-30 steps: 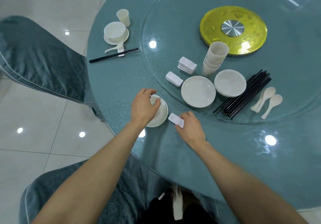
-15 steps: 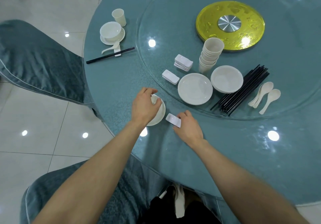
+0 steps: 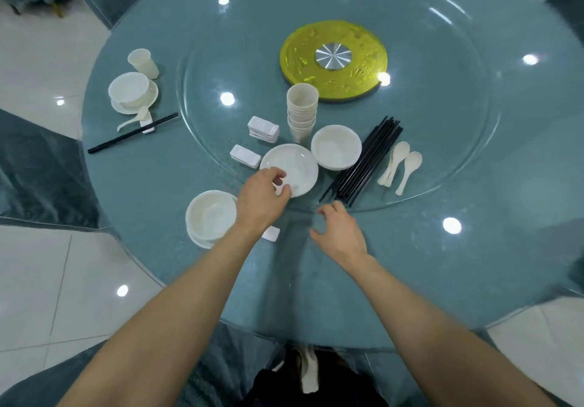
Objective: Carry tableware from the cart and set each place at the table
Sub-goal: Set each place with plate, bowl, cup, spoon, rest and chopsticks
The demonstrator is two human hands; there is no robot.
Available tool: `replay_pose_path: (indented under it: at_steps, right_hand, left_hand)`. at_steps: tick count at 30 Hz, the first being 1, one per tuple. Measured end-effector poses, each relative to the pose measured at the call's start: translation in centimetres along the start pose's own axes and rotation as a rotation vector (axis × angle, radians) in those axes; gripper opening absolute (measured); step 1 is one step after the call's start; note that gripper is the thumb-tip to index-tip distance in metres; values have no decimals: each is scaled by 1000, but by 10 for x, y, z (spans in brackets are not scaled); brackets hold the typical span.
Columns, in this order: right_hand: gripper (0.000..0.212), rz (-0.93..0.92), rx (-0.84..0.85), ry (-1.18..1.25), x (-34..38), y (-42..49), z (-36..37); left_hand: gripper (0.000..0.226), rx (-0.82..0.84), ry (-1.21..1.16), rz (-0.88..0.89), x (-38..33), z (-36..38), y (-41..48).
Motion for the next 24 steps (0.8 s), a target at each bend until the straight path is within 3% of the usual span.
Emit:
replay_pose_path:
  at_steps: [11, 20, 24]
  right_hand:
    - [32, 121, -108, 35, -72, 15, -49]
    - [28, 152, -129, 72, -98, 25, -55]
    - [29, 155, -124, 88, -103, 28, -53]
  left_hand:
    - [16, 165, 131, 76, -67, 76, -14]
    - [36, 81, 312, 90, -86, 109, -8]
    - [31, 90, 338, 92, -90, 116, -4]
Point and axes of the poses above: each hand's wrist, its own y-axis towards the middle knuckle, its own z-axis out of the palm, x = y × z, the point moved 3 cm from there along y, towards the middle knuckle, and after that the axes turned 10 degrees about -x, right-handed, at the moved point
